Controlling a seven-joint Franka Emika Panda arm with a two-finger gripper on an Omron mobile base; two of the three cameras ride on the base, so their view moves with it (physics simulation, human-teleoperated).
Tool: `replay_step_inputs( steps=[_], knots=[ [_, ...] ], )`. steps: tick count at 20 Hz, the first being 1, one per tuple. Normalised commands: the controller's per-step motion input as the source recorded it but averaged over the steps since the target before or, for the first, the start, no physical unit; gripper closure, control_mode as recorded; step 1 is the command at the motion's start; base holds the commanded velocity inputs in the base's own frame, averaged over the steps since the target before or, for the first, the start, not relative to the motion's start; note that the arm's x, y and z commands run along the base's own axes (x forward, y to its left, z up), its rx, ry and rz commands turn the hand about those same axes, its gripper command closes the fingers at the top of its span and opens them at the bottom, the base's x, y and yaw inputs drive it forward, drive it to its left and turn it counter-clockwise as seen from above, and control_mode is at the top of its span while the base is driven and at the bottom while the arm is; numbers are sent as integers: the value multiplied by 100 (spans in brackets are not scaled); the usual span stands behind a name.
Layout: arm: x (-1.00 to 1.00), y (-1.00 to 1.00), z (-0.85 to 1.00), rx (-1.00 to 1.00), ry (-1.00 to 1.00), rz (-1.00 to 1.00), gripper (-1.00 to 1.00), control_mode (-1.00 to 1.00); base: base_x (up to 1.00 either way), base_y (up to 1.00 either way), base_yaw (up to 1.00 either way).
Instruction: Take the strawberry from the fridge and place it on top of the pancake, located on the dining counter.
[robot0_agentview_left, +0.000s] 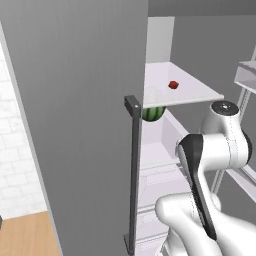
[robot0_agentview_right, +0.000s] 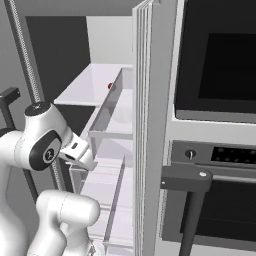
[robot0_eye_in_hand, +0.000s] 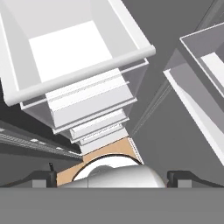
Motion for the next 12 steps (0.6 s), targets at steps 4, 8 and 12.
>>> replay_step_inputs(
  steps=[4,8,12],
  knots=[
    [3,-4,31,-3,-36,11,-100,-100,0,0,0],
    [6,8,79,-7,-41,2,-100,-100,0,0,0],
    [11,19,96,-6,-18,0,-100,-100,0,0,0]
  ],
)
